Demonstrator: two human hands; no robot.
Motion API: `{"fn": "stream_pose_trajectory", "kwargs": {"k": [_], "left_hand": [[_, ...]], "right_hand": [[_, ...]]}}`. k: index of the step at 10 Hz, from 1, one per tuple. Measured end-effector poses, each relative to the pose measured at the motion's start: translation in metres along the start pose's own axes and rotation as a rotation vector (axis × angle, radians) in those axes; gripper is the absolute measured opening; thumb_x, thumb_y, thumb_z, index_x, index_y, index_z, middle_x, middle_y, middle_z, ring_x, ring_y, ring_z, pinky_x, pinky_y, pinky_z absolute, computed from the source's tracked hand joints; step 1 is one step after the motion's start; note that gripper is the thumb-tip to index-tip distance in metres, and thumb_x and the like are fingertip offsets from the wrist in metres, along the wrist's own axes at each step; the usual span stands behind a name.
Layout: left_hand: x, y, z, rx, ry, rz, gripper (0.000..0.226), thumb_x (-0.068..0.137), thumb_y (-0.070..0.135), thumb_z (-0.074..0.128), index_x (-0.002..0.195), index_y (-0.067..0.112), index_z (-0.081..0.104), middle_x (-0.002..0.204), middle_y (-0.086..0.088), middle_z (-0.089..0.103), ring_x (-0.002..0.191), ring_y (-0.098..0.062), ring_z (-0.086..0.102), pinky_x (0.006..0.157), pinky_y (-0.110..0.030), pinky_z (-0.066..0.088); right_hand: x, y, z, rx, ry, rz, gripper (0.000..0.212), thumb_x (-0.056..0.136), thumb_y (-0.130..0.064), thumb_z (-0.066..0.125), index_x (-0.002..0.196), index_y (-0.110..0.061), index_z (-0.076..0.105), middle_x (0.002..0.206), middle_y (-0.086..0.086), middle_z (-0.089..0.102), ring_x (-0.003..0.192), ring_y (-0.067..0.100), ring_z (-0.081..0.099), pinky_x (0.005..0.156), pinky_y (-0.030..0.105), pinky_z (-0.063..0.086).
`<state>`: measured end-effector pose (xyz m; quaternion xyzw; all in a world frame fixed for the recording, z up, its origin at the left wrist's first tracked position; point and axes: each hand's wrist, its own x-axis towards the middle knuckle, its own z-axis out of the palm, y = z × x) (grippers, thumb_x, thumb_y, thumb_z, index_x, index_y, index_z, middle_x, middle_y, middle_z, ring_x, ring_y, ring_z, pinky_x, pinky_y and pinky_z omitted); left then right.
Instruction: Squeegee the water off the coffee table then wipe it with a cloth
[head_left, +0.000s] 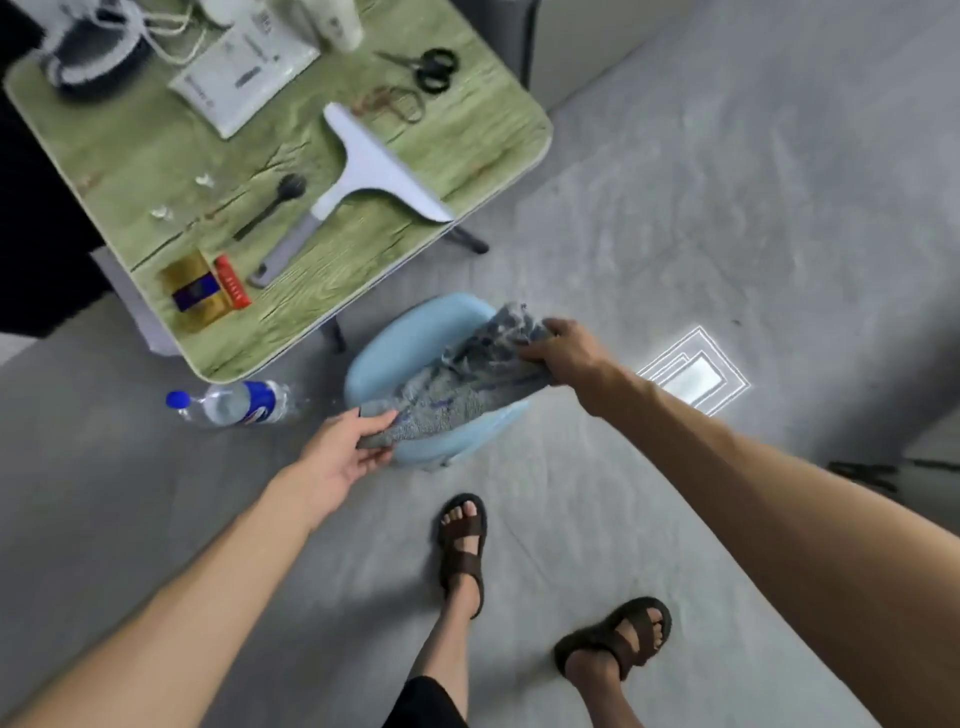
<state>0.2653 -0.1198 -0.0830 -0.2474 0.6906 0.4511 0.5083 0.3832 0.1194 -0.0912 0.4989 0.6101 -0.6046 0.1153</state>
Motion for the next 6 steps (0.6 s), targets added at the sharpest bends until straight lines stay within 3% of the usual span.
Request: {"fn": "stream_pose_trajectory", "kwargs": {"k": [1,2,3,4,5,6], "left_hand": [[0.034,0.002,-0.026,-0.084,0.019,0.032,0.012,0.084,0.008,0.067,0.089,0.018,0.066,0.076,0.003,0.072,0.055,-0.01,0.064,0.045,-0.016,0.052],[0.087,-0.016,-0.04,-0.115,0.028,-0.001,0.011,0.082,0.008,0.07,0.087,0.018,0.067,0.078,0.0,0.073,0.053,-0.01,0.067,0.046,-0.018,0.053],[0.121,-0.038,-0.033,-0.024,0.024,-0.078,0.011,0.084,0.007,0.067,0.084,0.017,0.065,0.064,0.003,0.072,0.047,-0.008,0.066,0.044,-0.016,0.051],[0.152,-0.071,-0.019,0.173,0.065,-0.202,0.01,0.088,0.008,0.062,0.082,0.015,0.059,0.06,0.0,0.069,0.039,-0.01,0.062,0.045,-0.019,0.046],[0.155,-0.074,-0.016,0.364,0.184,-0.172,0.009,0.084,0.015,0.064,0.089,0.008,0.061,0.08,-0.01,0.065,0.051,-0.021,0.063,0.049,-0.024,0.045],[0.139,-0.049,-0.007,0.855,0.356,0.012,0.043,0.076,0.03,0.064,0.112,0.008,0.057,0.108,-0.017,0.066,0.094,-0.033,0.066,0.081,-0.038,0.054]], "right_hand": [[0.038,-0.011,0.03,-0.018,-0.019,-0.071,0.015,0.079,-0.006,0.071,0.074,-0.015,0.06,0.062,-0.005,0.057,0.052,0.005,0.054,0.044,0.015,0.042],[0.088,0.011,0.061,-0.063,0.001,-0.109,0.014,0.081,-0.008,0.072,0.094,-0.009,0.065,0.073,-0.002,0.058,0.062,0.007,0.051,0.053,0.018,0.042],[0.113,0.048,0.076,-0.102,0.029,-0.055,0.023,0.082,-0.008,0.07,0.104,-0.004,0.063,0.082,0.003,0.057,0.071,0.013,0.05,0.059,0.022,0.04],[0.123,0.09,0.09,-0.151,0.106,0.01,0.047,0.083,-0.011,0.068,0.128,-0.007,0.055,0.107,0.011,0.06,0.094,0.023,0.054,0.072,0.024,0.037],[0.119,0.095,0.092,-0.274,0.142,-0.064,0.05,0.083,-0.016,0.068,0.13,-0.007,0.053,0.116,0.017,0.059,0.103,0.03,0.055,0.075,0.026,0.037],[0.098,0.091,0.066,-0.352,0.152,-0.015,0.047,0.088,-0.023,0.062,0.132,-0.008,0.052,0.123,0.02,0.055,0.11,0.035,0.054,0.088,0.032,0.041]]}}
